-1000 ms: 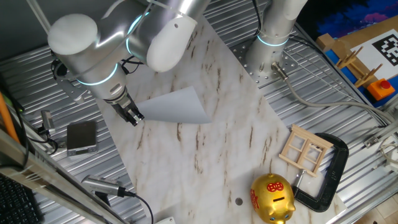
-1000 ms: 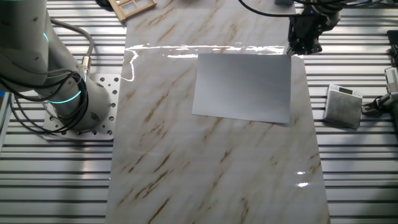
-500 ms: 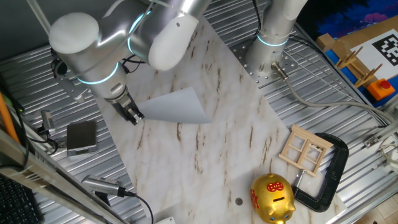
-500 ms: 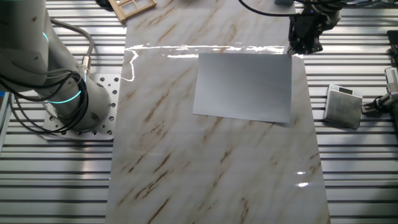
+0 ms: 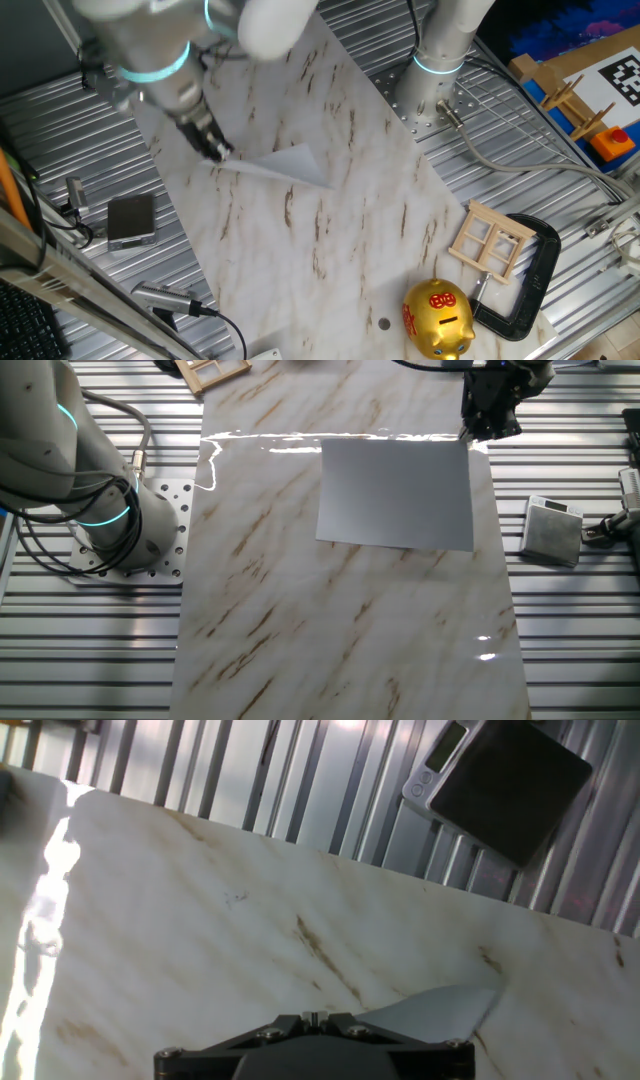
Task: Flip over and spread out the paper that is laid flat on the table
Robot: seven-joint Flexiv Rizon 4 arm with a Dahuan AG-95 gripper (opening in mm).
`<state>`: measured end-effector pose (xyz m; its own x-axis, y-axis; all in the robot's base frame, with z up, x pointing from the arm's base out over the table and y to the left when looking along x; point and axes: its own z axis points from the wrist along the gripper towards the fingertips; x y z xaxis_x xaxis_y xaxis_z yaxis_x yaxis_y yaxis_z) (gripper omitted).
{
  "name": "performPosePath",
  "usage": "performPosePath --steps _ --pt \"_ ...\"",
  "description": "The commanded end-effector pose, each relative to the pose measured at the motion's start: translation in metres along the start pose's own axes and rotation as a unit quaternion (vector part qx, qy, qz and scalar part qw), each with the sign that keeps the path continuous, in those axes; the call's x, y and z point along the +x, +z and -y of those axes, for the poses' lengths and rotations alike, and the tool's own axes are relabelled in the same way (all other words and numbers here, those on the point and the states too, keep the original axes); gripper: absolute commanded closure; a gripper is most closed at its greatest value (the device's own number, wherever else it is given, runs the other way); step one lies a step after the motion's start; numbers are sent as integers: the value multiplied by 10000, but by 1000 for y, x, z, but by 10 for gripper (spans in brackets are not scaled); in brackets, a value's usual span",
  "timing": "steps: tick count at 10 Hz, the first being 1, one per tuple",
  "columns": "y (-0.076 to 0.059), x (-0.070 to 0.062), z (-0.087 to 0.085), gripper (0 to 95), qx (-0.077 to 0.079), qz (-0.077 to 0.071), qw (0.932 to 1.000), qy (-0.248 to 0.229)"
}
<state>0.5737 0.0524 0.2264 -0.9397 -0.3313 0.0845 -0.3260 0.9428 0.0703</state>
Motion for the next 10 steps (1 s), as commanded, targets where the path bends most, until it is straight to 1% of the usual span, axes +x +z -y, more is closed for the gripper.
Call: performPosePath --steps 1,2,5,10 --pt "-8 12 8 950 -74 -21 9999 -91" --pt "-12 18 11 950 -90 -27 9999 -117" --pt "-19 29 16 950 -115 -24 9997 -218" --pt "-19 30 17 950 -76 -48 9997 -226"
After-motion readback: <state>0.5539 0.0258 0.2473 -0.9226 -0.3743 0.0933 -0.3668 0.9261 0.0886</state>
